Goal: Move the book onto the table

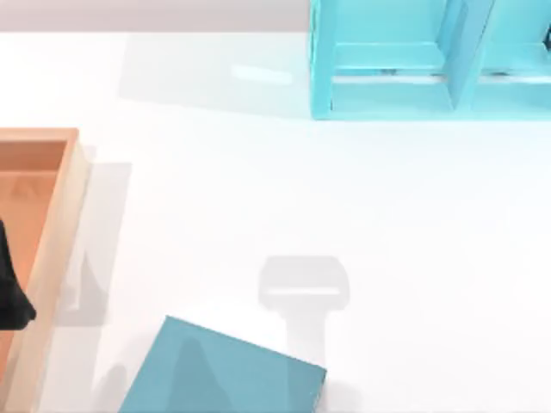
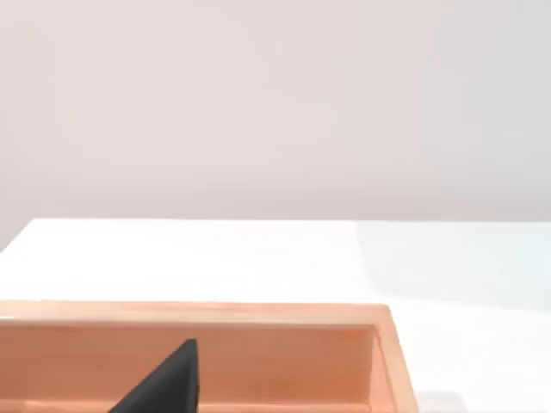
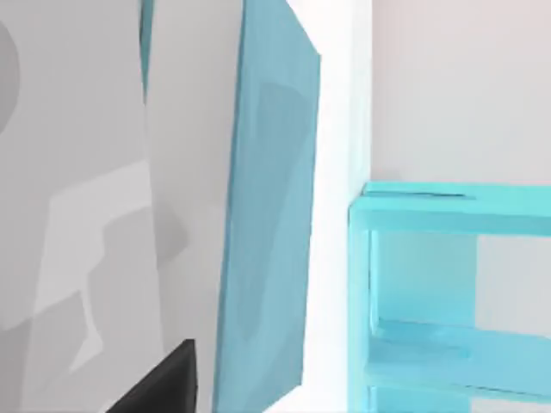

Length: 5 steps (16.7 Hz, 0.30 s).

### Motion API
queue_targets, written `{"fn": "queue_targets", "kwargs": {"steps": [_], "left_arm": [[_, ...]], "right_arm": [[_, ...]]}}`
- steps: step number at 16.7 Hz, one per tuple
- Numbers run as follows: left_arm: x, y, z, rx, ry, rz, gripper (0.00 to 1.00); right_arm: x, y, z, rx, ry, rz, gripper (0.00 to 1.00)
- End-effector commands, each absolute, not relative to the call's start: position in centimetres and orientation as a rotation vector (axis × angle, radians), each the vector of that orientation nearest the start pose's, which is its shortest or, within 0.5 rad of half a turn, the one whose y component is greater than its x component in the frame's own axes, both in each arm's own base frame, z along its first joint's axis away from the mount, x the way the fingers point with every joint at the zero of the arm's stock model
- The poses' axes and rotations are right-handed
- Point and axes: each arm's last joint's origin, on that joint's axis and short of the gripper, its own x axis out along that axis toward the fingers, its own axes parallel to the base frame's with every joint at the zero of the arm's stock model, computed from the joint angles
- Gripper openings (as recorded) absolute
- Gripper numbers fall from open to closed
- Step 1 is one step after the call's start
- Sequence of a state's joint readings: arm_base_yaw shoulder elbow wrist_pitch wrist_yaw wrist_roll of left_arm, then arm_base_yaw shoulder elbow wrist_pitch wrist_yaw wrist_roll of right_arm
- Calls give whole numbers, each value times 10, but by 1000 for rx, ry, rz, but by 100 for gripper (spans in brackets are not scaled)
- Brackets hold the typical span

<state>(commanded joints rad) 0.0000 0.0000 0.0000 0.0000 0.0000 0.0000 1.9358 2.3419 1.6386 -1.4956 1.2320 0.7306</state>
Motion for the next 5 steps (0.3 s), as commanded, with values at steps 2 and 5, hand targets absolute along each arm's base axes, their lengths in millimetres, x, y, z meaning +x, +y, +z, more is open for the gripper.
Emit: {"fn": "queue_targets", "kwargs": {"steps": [2,5], "left_arm": [[106,-1,160,0,0,0,100],[106,-1,160,0,0,0,100]], "right_arm": [[-115,373,114,-1520,108,311,100],[-115,374,113,-1529,111,300,100]]}}
